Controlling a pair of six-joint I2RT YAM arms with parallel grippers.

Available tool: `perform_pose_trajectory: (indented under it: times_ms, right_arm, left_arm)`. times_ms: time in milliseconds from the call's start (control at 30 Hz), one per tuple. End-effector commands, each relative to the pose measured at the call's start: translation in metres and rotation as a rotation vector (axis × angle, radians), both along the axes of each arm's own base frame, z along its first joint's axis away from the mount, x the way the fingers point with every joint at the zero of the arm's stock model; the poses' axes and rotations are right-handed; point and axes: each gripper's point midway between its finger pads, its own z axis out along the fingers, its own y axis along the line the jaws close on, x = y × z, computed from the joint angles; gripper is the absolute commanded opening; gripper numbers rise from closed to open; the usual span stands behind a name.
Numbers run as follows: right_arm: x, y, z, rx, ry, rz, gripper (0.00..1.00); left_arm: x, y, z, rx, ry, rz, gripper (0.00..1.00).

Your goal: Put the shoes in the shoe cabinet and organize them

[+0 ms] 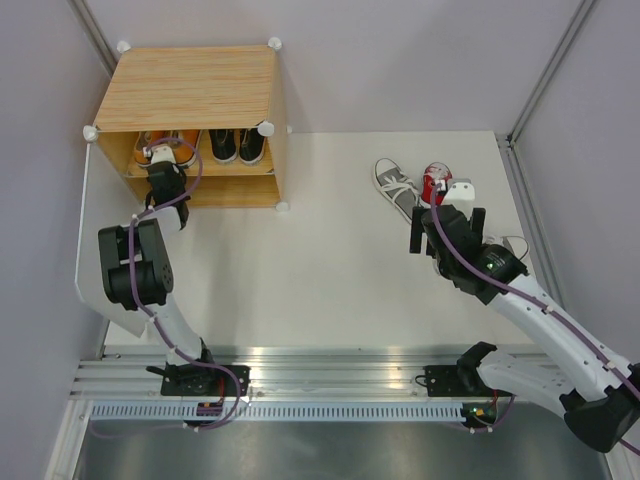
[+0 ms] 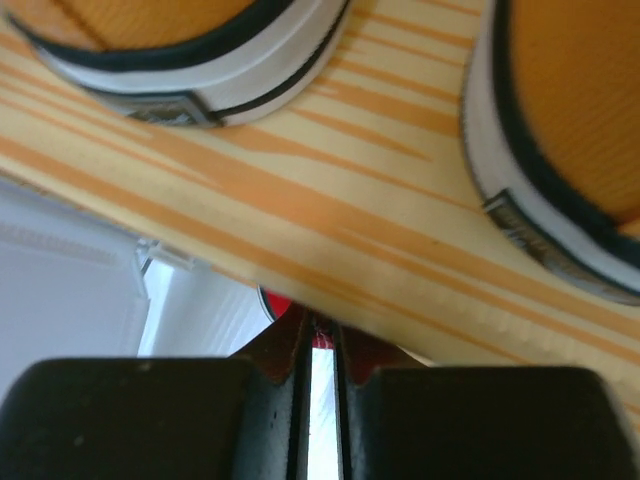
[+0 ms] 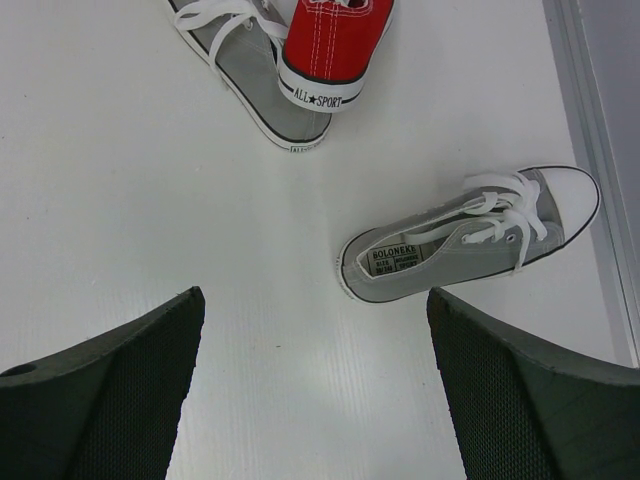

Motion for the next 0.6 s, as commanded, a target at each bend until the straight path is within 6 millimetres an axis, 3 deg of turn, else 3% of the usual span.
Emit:
perform_pose_trajectory:
  times_ms: [0,200,433,567]
  right_arm:
    - [0.007,-0.002,0.015,0.001,-0.042,-0.020,0.96]
    - [0.009,-0.004,0.015,-0.011,-0.041,-0.031,0.96]
    - [0.011,-0.007,0.014,-0.022,-0.039,-0.041,0.96]
    - [0.010,-0.008,0.011,-0.021,-0.036,-0.047,0.96]
  left_arm:
    - [0.036,0.003,0.048,0.064,-0.173,-0.067,0.12]
    - [0.045,0.008,0.053,0.088,-0.190,-0.075,0.15]
    - [0.035,0.032,0.052,0.134,-0.169,0.031,0.19]
    - [0.035,0.036,0.050,0.105,-0.182,0.056,0.23]
